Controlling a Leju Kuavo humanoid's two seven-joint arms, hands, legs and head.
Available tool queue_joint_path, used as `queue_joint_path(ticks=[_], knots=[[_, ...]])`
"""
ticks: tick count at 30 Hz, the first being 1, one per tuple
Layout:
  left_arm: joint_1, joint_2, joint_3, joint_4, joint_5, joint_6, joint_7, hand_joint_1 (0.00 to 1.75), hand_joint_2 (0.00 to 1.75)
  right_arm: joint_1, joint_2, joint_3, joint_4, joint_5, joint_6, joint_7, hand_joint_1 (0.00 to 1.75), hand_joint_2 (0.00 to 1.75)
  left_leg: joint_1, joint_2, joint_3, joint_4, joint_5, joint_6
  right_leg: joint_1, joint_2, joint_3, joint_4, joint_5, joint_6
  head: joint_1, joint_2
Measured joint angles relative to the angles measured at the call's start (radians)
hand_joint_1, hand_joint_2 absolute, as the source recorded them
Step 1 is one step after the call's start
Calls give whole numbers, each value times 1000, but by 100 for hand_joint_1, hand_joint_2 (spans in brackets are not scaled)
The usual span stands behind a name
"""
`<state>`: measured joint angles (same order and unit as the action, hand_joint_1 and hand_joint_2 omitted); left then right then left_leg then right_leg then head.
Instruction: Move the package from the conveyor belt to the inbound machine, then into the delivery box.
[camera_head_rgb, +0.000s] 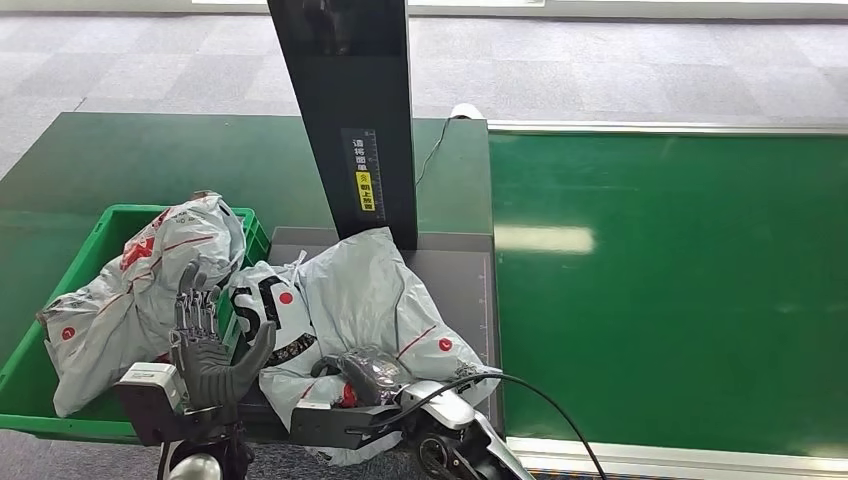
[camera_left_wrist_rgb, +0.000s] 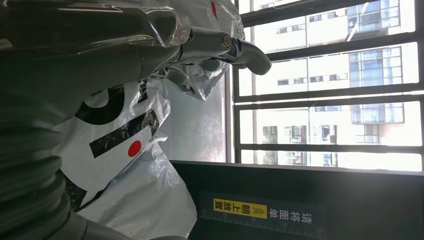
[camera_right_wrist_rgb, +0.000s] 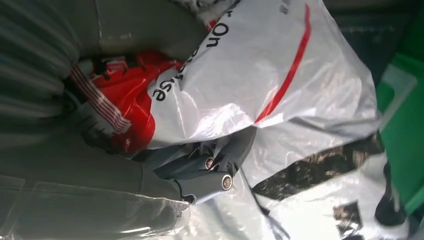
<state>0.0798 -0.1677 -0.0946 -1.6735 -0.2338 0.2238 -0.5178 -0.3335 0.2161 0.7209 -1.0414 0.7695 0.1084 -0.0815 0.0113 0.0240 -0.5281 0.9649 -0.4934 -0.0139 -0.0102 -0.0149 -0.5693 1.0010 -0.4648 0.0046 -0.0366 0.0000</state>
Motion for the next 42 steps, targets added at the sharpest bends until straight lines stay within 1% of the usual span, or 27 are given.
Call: queue_joint_path(ticks=[2, 6, 10, 15, 17, 19, 23, 25, 28, 33, 37, 42], knots=[[-1, -1, 3, 0, 4, -5, -3, 0, 175, -19, 4, 10, 36, 16, 11, -38, 0, 175, 0, 0, 4, 0, -1, -1, 0, 0, 4, 0, 0, 0, 0, 0], [-7, -1, 8, 3, 26, -28, -8, 0, 175, -39, 6, 18, 67, 1, 19, -88, 0, 175, 0, 0, 10, 0, -2, -1, 0, 1, 9, 0, -1, -1, 0, 0], [-8, -1, 10, 7, 34, -35, -17, 0, 175, -23, 1, -6, 50, -60, -14, -137, 0, 175, 1, 0, 11, 0, -1, -1, 0, 0, 9, 0, -1, -1, 0, 0], [-6, 0, 12, 7, 36, -35, -23, 0, 175, 5, -5, -42, 11, -103, -30, -156, 0, 175, 1, 0, 9, 0, -1, -1, 0, 0, 8, 0, -1, 0, 0, 0], [-3, 0, 13, 7, 35, -40, -24, 0, 175, 25, -5, -66, -16, -154, -46, -179, 0, 175, 0, 0, 7, 0, -1, -1, 0, 0, 7, 0, -1, 0, 0, 0], [3, 1, 13, 6, 27, -60, -24, 0, 175, 53, -5, -106, -63, -249, -55, -217, 0, 175, 0, 0, 5, 0, -1, -1, 0, 0, 5, 0, -1, 0, 0, 0], [14, 6, 1, 6, 19, -155, -15, 0, 175, 98, -5, -192, -172, -419, -57, -286, 0, 175, 0, 0, 2, 0, -1, -1, 0, 0, 2, 0, -1, 0, 0, 0], [19, 10, -11, 6, 10, -202, -12, 0, 175, 121, -6, -226, -217, -475, -65, -317, 0, 175, 0, 0, 1, 0, -1, -1, 0, 0, 1, 0, -1, 0, 0, 0], [25, 14, -30, 6, -13, -240, -8, 0, 175, 152, -10, -262, -274, -544, -84, -368, 0, 175, 0, 0, 0, 0, -1, -1, 0, 0, -1, 0, -1, 0, 0, 0], [25, 20, -61, 6, -57, -271, -2, 0, 175, 200, -20, -298, -357, -593, -168, -470, 0, 175, 0, 0, -2, 0, -1, -1, 0, 0, -3, 0, -1, 0, 0, 0], [17, 22, -88, 7, -79, -290, 10, 0, 175, 215, -23, -313, -417, -611, -209, -482, 0, 175, 0, 0, -3, 0, -1, -1, 0, 0, -3, 0, -1, 0, 0, 0], [4, 27, -113, 10, -100, -298, 24, 0, 175, 219, -23, -321, -449, -618, -219, -481, 0, 175, 0, 0, -3, 0, -1, -1, 0, 0, -3, 0, -1, 0, 0, 0]])
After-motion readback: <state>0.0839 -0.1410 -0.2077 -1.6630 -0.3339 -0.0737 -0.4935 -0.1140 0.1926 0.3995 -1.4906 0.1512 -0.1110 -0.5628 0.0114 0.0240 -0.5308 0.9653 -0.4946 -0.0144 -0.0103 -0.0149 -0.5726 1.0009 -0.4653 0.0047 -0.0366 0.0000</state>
